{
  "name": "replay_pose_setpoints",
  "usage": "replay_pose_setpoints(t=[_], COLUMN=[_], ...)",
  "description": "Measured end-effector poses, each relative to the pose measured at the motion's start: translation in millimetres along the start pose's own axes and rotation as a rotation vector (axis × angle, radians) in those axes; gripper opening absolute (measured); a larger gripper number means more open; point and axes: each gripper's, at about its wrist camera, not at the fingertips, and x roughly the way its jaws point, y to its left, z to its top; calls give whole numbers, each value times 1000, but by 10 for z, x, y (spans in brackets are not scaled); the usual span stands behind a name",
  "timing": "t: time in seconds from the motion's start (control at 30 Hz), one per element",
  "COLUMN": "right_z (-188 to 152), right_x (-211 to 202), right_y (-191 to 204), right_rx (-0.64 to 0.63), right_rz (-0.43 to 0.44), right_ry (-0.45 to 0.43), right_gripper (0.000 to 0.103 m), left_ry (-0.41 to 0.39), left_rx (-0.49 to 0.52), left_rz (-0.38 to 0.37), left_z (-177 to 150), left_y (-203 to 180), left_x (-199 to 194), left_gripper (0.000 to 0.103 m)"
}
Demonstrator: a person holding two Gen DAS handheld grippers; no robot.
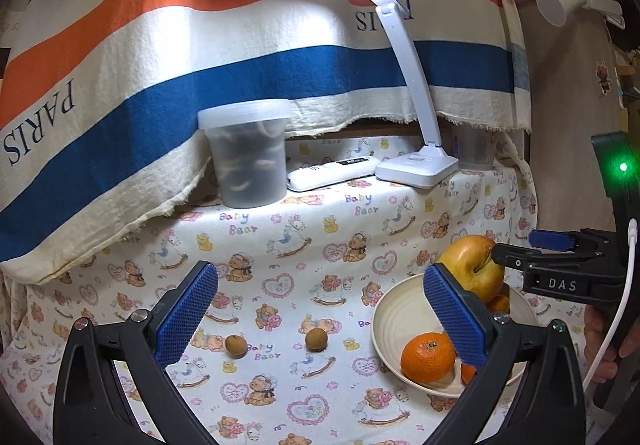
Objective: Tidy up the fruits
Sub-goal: 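Withdraw both grippers from the plate toward the two small brown fruits, then grasp a small brown round fruit with the right gripper and lift it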
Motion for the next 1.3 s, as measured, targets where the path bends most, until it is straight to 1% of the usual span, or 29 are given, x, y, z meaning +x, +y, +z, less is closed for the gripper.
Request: replay_pose_setpoints(t=[0.03,0.1,0.17,0.23,0.3,0.37,0.47,0.53,0.63,0.73,0.8,0.9,0.97,1.0,1.07,1.13,1.2,1.23,1.27,1.3], right_z=[9,28,39,47,48,38,35,46,73,115,151,211,232,236,247,252,252,247,241,231], right_x=[-21,-70,-133,-182,-208,-234,-269,-280,-279,-238,-206,-110,-34,-3,94,205,341,410,485,544], right_y=[11,40,73,106,139,173,262,335,473,634,763,991,1137,1184,1284,1357,1429,1458,1479,1495], right_rx=[-6,-17,-30,-42,-45,-48,-71,-70,-73,-76,-80,-121,-138,-142,-148,-131,-118,-110,-99,-96], right_rz=[-9,-18,-25,-27,-21,-14,-31,-18,19,50,58,12,-10,-19,0,55,92,110,128,137], right_ry=[-12,-39,-73,-94,-103,-118,-140,-139,-122,-88,-73,-30,-27,-24,2,43,104,132,160,183], right_gripper=[74,85,88,89,97,102,102,102,102,102,102,102,102,102,102,100,87,85,79,71], left_ry=[-4,-3,-1,-9,-19,-25,-24,12,18,37,55,127,180,208,217,195,201,209,213,220], left_rx=[-8,-8,15,39,27,-1,-58,-94,-108,-107,-125,-166,-167,-153,-140,-146,-153,-164,-178,-191], left_rz=[4,7,23,56,82,90,116,112,147,157,158,127,116,122,153,177,192,195,194,194], left_z=[17,55,81,105,106,78,-1,-37,-87,-145,-207,-293,-325,-340,-372,-377,-358,-353,-353,-358], left_y=[33,116,201,316,476,649,907,1040,1136,1194,1229,1286,1298,1300,1313,1347,1396,1428,1465,1494], left_x=[-24,-73,-117,-165,-209,-245,-237,-151,-101,-42,11,157,271,325,350,324,312,307,308,312], left_gripper=[102,102,102,102,102,102,102,102,102,102,102,102,102,102,102,102,102,102,102,102])
